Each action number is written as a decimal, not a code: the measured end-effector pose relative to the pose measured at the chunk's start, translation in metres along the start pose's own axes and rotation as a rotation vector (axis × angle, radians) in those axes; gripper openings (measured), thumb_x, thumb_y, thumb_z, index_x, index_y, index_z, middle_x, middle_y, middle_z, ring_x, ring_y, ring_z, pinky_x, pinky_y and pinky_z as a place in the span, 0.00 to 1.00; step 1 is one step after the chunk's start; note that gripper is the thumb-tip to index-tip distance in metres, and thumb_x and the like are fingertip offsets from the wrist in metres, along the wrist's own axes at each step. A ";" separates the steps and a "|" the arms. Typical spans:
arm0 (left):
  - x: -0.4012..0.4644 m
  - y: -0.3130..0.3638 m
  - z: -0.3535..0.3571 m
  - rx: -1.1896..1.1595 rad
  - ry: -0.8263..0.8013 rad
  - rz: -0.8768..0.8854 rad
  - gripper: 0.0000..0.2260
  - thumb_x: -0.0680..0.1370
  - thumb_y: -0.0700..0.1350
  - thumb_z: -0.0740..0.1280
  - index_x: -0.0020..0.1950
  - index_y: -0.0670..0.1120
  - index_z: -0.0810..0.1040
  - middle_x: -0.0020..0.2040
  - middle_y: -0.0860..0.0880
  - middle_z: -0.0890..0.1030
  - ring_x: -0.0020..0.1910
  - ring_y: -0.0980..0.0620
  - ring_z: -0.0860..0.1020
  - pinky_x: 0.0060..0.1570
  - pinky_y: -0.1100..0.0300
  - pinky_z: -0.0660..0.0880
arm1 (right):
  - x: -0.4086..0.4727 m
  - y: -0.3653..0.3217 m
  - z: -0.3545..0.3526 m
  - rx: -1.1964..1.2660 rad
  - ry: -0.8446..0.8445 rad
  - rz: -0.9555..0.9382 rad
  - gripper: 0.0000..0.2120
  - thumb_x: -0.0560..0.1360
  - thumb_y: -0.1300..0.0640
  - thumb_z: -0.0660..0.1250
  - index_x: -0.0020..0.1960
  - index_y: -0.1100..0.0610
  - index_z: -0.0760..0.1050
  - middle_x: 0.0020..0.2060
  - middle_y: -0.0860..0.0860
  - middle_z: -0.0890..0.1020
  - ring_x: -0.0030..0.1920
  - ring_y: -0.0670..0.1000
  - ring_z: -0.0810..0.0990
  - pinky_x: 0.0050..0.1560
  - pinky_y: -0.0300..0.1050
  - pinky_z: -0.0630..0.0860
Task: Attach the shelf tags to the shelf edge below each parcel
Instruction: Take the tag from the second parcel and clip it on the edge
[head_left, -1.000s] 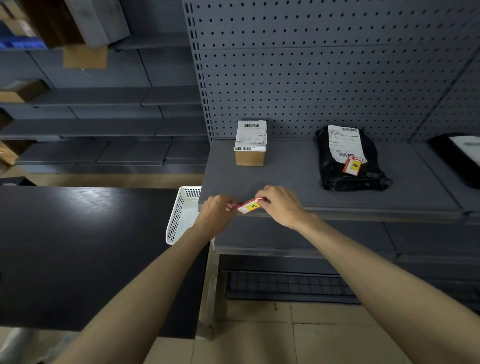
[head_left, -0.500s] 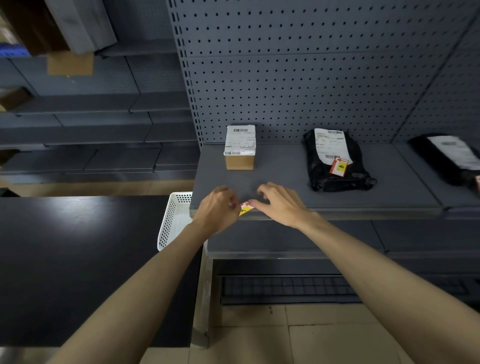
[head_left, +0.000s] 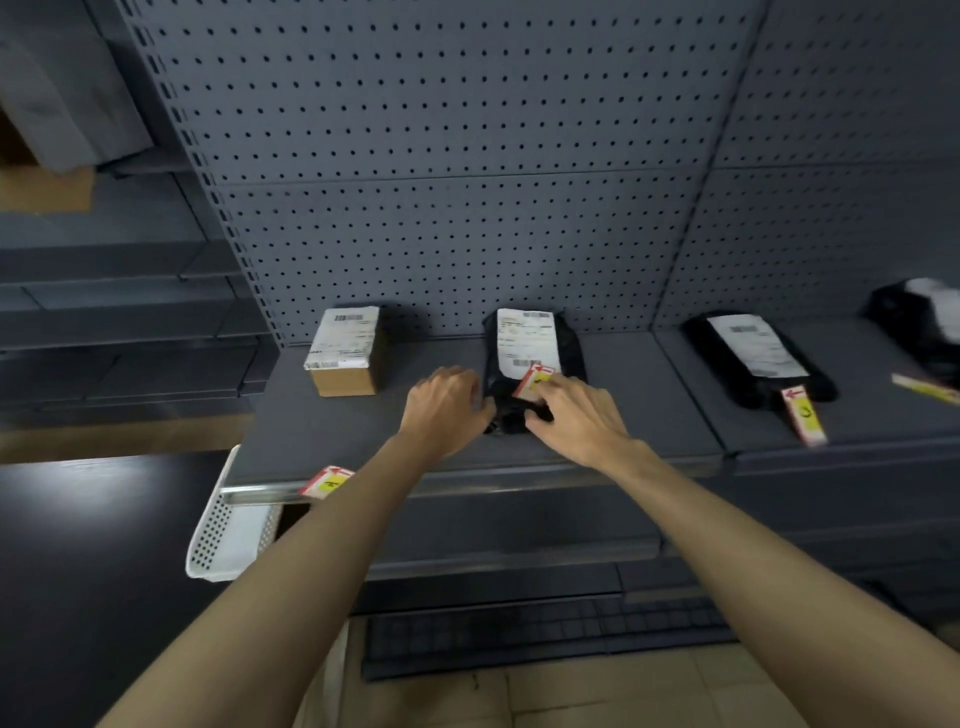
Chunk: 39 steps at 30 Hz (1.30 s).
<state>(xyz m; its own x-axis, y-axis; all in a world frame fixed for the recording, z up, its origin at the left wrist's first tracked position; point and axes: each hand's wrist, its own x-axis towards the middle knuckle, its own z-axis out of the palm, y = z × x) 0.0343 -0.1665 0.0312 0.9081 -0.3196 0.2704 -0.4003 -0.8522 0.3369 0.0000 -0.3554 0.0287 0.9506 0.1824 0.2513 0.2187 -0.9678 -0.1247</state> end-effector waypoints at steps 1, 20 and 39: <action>0.010 0.012 0.009 0.014 -0.001 -0.015 0.10 0.74 0.50 0.65 0.41 0.44 0.77 0.43 0.47 0.80 0.46 0.45 0.77 0.42 0.54 0.73 | 0.000 0.015 -0.002 -0.005 0.005 -0.002 0.13 0.76 0.48 0.63 0.52 0.56 0.76 0.50 0.54 0.81 0.47 0.56 0.79 0.38 0.47 0.72; 0.082 0.059 0.071 0.311 -0.246 -0.292 0.22 0.70 0.62 0.70 0.49 0.44 0.74 0.50 0.44 0.80 0.53 0.44 0.75 0.53 0.49 0.69 | 0.019 0.113 0.015 0.139 0.015 -0.031 0.13 0.77 0.48 0.64 0.48 0.57 0.77 0.45 0.52 0.80 0.40 0.52 0.79 0.35 0.44 0.71; -0.018 0.068 0.060 0.043 -0.030 0.147 0.19 0.73 0.52 0.73 0.59 0.45 0.75 0.52 0.47 0.77 0.50 0.48 0.75 0.49 0.53 0.73 | -0.012 0.099 -0.001 0.981 -0.217 0.268 0.03 0.73 0.69 0.70 0.45 0.65 0.80 0.36 0.56 0.81 0.24 0.40 0.74 0.25 0.30 0.67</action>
<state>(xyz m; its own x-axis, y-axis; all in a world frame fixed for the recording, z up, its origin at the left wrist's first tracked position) -0.0020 -0.2437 -0.0043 0.8435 -0.4542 0.2868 -0.5244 -0.8119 0.2565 0.0097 -0.4535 0.0140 0.9924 0.1035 -0.0659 -0.0148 -0.4322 -0.9017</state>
